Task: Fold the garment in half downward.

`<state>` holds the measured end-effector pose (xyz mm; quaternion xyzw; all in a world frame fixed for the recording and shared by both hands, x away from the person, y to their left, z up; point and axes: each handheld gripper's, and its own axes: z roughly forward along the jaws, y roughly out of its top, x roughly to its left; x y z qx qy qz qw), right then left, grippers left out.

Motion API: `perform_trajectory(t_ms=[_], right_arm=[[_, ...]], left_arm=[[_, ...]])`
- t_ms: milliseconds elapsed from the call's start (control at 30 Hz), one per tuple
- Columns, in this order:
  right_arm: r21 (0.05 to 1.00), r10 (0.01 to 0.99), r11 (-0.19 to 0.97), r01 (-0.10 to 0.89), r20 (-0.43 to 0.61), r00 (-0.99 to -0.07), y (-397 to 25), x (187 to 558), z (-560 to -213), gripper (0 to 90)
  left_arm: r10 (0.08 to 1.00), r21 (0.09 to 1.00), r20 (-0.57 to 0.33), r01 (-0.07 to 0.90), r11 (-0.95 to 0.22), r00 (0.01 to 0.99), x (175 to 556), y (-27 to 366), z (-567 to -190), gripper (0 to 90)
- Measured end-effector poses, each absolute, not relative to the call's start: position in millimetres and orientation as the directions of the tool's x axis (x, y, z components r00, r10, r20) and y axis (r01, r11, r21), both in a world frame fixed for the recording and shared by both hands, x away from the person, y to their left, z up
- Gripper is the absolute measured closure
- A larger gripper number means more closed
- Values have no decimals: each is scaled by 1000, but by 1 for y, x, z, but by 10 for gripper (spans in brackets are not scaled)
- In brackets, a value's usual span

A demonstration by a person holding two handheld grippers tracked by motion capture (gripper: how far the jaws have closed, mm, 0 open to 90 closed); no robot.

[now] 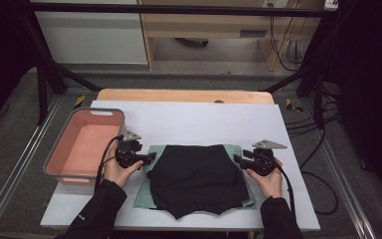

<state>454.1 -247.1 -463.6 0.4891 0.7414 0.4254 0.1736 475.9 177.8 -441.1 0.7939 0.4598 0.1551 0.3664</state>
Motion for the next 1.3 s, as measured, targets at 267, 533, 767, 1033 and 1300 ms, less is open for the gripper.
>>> perform_trajectory(t_ms=[267,533,767,1033,1300], right_arm=[[784,867,158,600,180,-464,-244,468,-473,550],[786,844,193,587,172,-507,-240,467,-470,888],[814,853,185,550,145,-502,-241,470,-465,897],[810,881,189,554,110,-461,-243,478,-471,897],[823,888,152,547,129,-442,-245,472,-461,708]], left_arm=[[848,677,-128,670,-304,514,498,173,-467,504],[837,694,-95,638,-332,540,494,167,-469,806],[857,767,-81,581,-273,510,491,174,-456,852],[869,750,-48,592,-295,493,498,171,-471,851],[855,785,-76,559,-266,513,486,173,-458,653]])
